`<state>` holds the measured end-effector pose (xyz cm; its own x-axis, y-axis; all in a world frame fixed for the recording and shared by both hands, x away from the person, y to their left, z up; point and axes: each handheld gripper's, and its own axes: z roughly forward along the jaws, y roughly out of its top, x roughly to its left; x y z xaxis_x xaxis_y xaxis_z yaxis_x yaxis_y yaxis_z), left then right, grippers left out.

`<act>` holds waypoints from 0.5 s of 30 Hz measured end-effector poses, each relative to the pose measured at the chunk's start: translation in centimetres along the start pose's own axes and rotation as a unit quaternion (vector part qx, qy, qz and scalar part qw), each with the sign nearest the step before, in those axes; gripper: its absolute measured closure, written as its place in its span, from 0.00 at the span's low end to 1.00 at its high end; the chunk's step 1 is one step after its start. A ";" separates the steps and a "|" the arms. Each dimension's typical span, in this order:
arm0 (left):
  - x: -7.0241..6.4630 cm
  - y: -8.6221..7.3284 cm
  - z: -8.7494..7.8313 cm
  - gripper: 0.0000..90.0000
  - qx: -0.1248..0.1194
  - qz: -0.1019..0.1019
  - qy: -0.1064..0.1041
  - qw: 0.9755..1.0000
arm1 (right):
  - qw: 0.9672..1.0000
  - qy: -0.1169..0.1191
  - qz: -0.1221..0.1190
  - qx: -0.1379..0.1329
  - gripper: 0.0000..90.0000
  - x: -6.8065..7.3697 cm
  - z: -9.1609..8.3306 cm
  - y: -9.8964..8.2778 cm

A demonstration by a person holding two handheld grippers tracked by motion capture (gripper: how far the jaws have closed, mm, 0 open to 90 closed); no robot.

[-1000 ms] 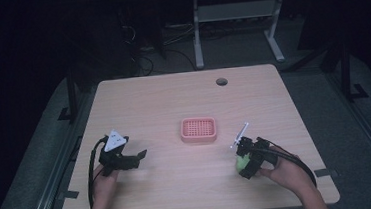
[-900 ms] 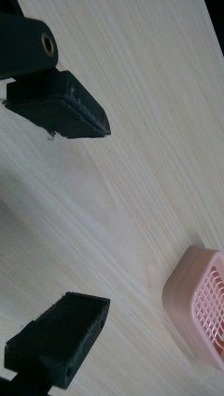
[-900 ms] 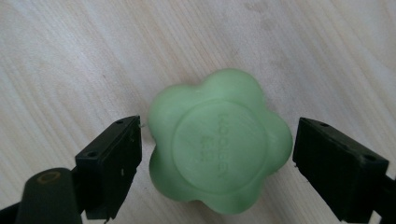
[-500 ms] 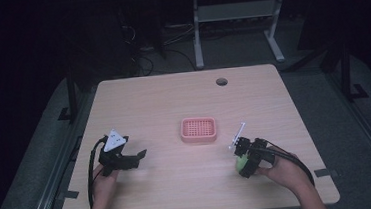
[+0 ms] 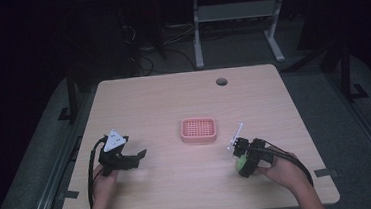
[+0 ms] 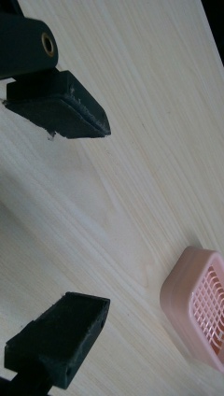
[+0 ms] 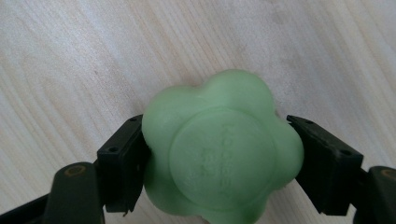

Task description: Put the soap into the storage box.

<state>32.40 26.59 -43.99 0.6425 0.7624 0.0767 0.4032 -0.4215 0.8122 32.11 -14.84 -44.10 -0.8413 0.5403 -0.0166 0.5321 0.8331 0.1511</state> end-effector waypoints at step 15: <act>0.0 0.0 -0.1 0.16 -0.002 0.000 0.000 1.000 | 1.000 -0.003 -0.005 -0.011 0.28 -0.2 -0.9 0.1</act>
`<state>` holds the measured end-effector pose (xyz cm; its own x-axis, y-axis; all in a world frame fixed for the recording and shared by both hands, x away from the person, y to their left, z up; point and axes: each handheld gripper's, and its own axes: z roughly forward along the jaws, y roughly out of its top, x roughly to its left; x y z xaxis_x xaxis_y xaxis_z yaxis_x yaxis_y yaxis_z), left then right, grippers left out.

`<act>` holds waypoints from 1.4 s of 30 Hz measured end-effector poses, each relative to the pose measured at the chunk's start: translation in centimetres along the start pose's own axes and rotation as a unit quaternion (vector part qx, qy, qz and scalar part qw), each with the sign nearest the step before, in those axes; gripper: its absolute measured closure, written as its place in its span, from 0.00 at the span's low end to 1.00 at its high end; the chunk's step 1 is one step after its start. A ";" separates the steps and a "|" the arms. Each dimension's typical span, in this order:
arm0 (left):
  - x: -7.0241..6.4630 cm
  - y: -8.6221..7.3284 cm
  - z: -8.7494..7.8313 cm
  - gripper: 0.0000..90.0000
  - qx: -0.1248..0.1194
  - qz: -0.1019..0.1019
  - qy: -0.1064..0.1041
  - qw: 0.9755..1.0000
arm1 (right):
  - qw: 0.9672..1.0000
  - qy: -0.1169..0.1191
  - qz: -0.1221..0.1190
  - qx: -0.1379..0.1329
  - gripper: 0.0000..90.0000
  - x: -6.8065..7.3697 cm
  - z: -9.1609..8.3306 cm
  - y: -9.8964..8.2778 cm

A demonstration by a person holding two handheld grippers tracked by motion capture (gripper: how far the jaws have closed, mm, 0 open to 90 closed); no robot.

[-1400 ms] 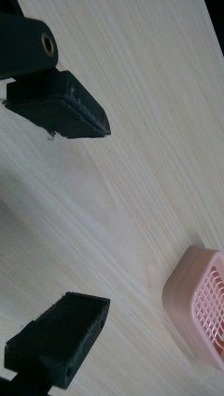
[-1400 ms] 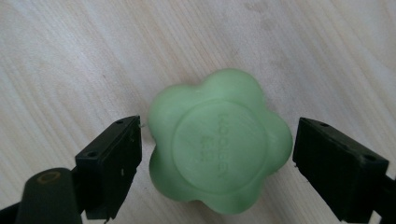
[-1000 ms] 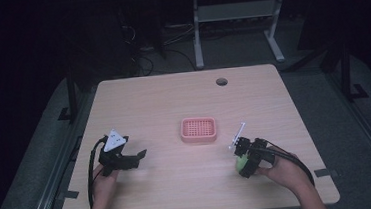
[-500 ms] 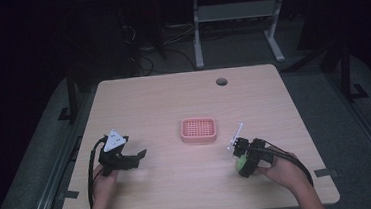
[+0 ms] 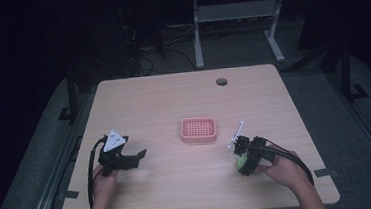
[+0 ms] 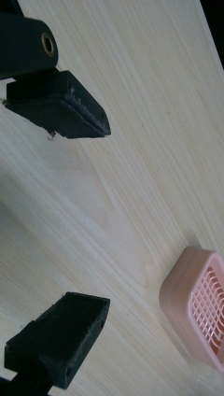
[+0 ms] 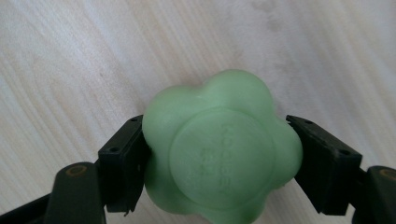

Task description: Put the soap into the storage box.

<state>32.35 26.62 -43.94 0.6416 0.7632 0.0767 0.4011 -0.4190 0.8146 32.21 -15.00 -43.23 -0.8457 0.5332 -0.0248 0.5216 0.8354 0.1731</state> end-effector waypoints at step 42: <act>0.1 0.0 -0.1 0.16 -0.004 -0.007 -0.001 1.000 | 0.999 0.018 -0.009 -0.044 0.28 -3.5 -4.4 6.8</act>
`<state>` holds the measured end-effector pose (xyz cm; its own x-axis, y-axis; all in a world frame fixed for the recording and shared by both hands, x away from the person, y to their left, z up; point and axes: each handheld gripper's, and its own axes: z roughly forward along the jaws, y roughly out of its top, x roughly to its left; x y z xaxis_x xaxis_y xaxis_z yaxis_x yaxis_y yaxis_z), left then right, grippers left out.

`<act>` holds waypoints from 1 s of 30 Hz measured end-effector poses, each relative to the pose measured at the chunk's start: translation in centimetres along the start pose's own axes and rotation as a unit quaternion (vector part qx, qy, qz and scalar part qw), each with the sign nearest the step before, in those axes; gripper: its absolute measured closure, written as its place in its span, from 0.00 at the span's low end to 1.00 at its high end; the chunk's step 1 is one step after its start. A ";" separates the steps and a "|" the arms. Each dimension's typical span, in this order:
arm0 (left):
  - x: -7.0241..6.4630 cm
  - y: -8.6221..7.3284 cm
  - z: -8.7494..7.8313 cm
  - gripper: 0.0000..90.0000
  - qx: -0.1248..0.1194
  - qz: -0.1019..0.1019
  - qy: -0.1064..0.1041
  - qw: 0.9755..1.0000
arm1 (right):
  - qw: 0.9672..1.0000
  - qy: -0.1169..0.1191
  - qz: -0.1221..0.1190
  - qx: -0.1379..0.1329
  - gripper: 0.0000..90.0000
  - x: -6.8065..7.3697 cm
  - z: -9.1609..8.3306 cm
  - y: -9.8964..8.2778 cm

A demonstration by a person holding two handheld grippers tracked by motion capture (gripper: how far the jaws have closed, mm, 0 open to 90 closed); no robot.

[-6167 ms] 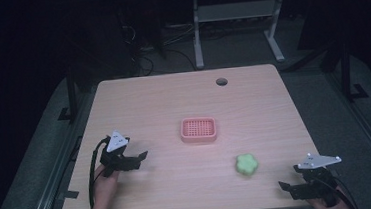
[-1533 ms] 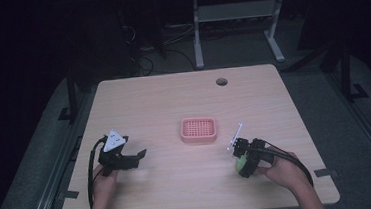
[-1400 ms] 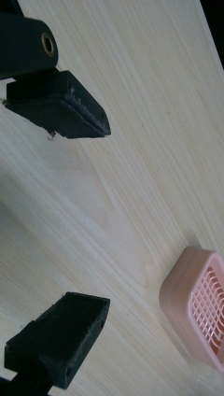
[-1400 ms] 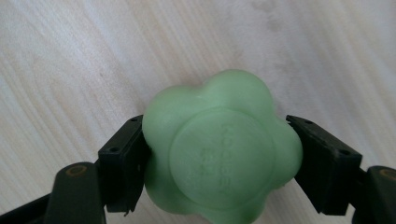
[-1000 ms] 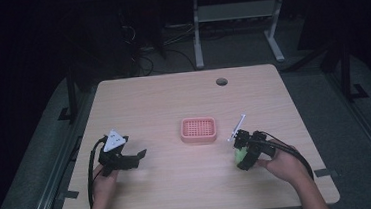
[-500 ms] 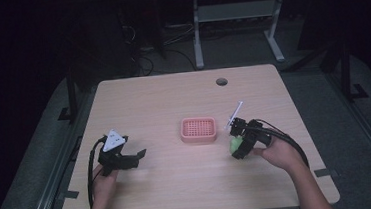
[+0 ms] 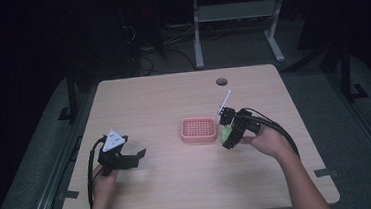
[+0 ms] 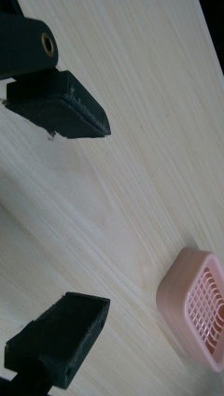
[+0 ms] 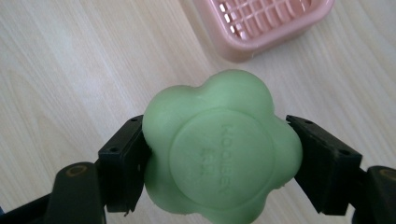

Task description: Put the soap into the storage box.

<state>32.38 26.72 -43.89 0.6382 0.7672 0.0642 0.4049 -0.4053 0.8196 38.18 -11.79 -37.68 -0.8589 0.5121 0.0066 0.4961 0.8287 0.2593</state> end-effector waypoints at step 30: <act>0.1 0.0 -0.1 0.16 -0.004 -0.005 0.003 1.000 | 1.000 0.008 -0.009 0.012 0.28 -1.6 0.5 4.6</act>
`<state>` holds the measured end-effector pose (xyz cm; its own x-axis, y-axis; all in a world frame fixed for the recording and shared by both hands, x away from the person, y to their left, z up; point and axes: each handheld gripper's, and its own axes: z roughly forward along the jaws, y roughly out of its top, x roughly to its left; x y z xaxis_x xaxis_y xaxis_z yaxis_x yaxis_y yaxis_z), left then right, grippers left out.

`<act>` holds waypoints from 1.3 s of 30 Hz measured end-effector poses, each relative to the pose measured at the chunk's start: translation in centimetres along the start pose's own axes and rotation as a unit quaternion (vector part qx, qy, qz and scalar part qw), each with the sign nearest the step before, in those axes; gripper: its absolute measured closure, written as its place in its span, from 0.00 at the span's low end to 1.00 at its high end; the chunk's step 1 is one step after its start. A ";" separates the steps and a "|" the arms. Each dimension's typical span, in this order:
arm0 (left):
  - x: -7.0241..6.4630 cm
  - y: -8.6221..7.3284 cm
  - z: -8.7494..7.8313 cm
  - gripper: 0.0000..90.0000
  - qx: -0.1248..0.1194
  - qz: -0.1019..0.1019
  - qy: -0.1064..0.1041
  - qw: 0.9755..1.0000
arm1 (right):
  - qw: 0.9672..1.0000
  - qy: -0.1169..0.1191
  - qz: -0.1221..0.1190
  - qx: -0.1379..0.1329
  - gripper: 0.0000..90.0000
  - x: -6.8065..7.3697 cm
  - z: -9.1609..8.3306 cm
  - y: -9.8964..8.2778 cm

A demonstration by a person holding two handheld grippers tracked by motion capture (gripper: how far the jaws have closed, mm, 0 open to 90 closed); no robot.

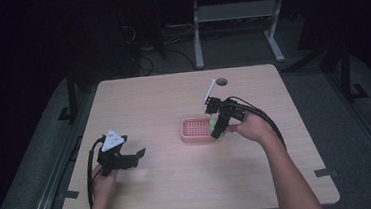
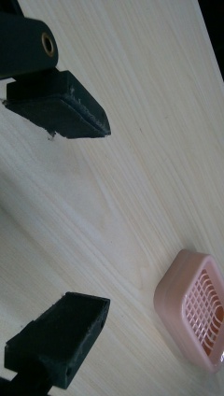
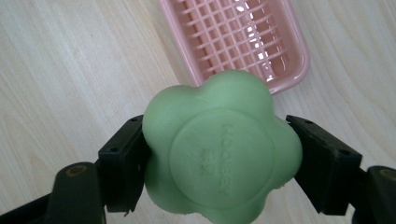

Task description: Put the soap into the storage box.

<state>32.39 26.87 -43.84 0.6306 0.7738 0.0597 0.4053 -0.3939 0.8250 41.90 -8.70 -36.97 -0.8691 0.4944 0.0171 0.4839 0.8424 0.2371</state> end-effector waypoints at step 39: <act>0.0 0.0 0.0 0.16 -0.006 -0.003 0.000 1.000 | 1.000 0.005 -0.013 0.013 0.28 -0.8 0.9 4.6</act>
<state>32.35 26.86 -43.80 0.6289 0.7755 0.0550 0.4011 -0.3842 0.8315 44.97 -5.01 -36.81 -0.8820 0.4709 0.0202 0.4640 0.8600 0.2126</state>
